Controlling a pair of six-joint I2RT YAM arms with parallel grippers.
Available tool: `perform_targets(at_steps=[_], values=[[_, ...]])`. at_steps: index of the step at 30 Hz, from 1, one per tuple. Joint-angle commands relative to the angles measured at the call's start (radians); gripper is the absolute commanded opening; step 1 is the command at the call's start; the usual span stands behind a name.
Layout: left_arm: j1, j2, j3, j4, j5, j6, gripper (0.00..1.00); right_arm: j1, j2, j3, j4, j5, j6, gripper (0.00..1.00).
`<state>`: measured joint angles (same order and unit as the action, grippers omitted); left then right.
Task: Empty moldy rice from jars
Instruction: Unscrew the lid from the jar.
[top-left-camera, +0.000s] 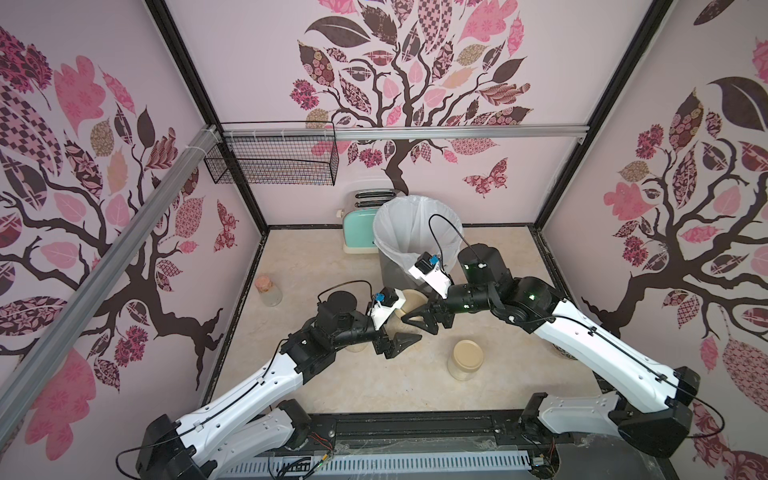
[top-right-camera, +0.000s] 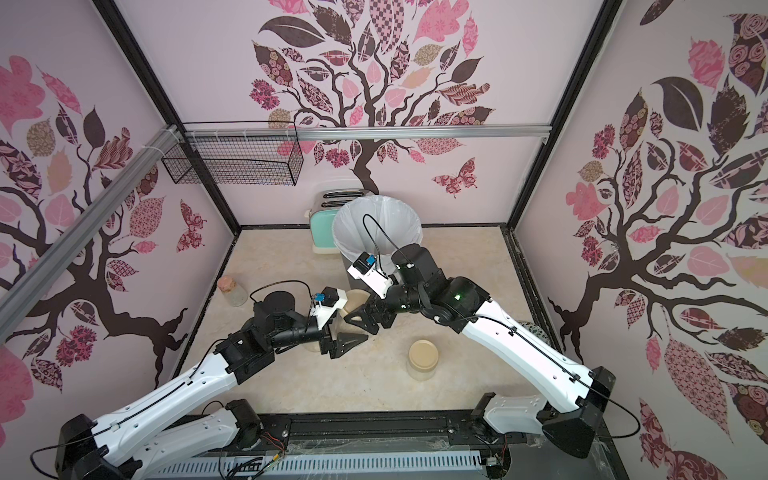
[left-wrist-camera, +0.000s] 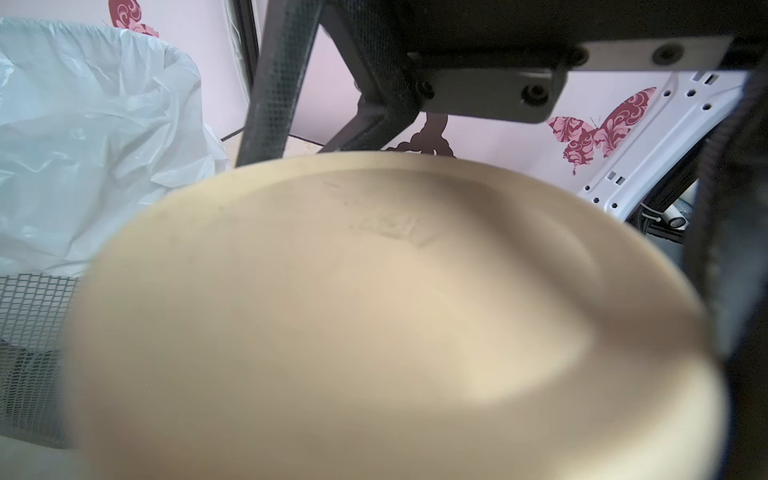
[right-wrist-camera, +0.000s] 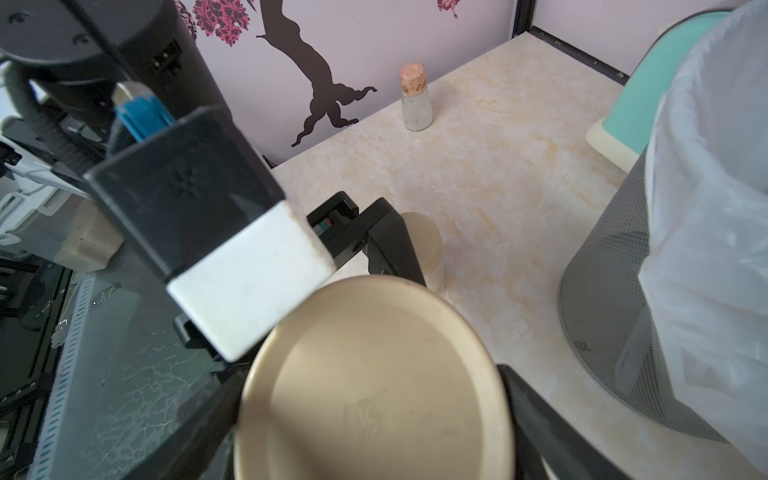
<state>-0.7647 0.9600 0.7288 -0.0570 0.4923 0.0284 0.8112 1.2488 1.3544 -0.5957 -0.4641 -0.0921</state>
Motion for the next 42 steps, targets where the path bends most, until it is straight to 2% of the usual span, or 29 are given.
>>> perform_targets(at_steps=[1, 6, 12, 34, 42], values=[[0.002, -0.022, 0.023, 0.109, 0.017, -0.018, 0.58, -0.027, -0.026, -0.050, 0.036, -0.133, -0.138, 0.76], [0.002, -0.023, 0.024, 0.106, 0.020, -0.020, 0.58, -0.148, -0.070, -0.132, 0.145, -0.375, -0.166, 0.76], [0.004, -0.018, 0.035, 0.103, 0.026, -0.016, 0.58, -0.168, -0.051, -0.144, 0.165, -0.497, -0.240, 0.76], [0.011, -0.046, 0.022, 0.097, 0.026, -0.020, 0.58, -0.235, -0.025, -0.108, 0.195, -0.612, -0.267, 0.76], [0.011, -0.045, 0.023, 0.099, 0.029, -0.022, 0.58, -0.244, -0.014, -0.086, 0.213, -0.612, -0.257, 0.75]])
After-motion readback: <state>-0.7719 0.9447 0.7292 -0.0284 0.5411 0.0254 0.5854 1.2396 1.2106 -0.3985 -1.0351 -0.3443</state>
